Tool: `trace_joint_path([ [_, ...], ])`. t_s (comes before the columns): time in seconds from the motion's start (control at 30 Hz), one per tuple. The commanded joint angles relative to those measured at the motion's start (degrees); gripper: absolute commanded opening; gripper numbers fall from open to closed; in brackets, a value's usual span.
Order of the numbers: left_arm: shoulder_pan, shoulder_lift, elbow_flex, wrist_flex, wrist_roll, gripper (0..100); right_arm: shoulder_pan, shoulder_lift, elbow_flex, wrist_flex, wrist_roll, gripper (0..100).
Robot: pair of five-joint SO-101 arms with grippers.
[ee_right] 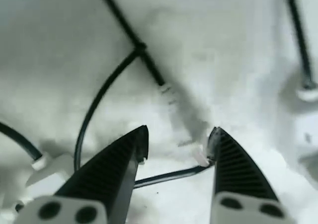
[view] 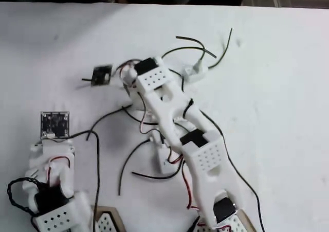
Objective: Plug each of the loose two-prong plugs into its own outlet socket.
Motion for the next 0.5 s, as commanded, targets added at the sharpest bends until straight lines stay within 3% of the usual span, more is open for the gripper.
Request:
trace_joint_path([
  [0.0, 0.57, -0.75, -0.26, -1.32, -0.53, 2, -0.48, -2.33, 1.49, -2.68, 3.34, 19.5],
  [0.2, 0.57, -0.75, -0.26, -1.32, -0.53, 2, -0.57, -0.75, 5.10, -11.56, 5.45, 19.0],
  [0.4, 0.57, -0.75, -0.18, -1.32, -0.53, 2, 0.13, 3.74, 4.40, -17.71, 10.11, 1.7],
  [0.47, 0.57, -0.75, -0.18, -1.32, -0.53, 2, 0.31, 3.74, 3.08, -17.63, 9.58, 2.3],
])
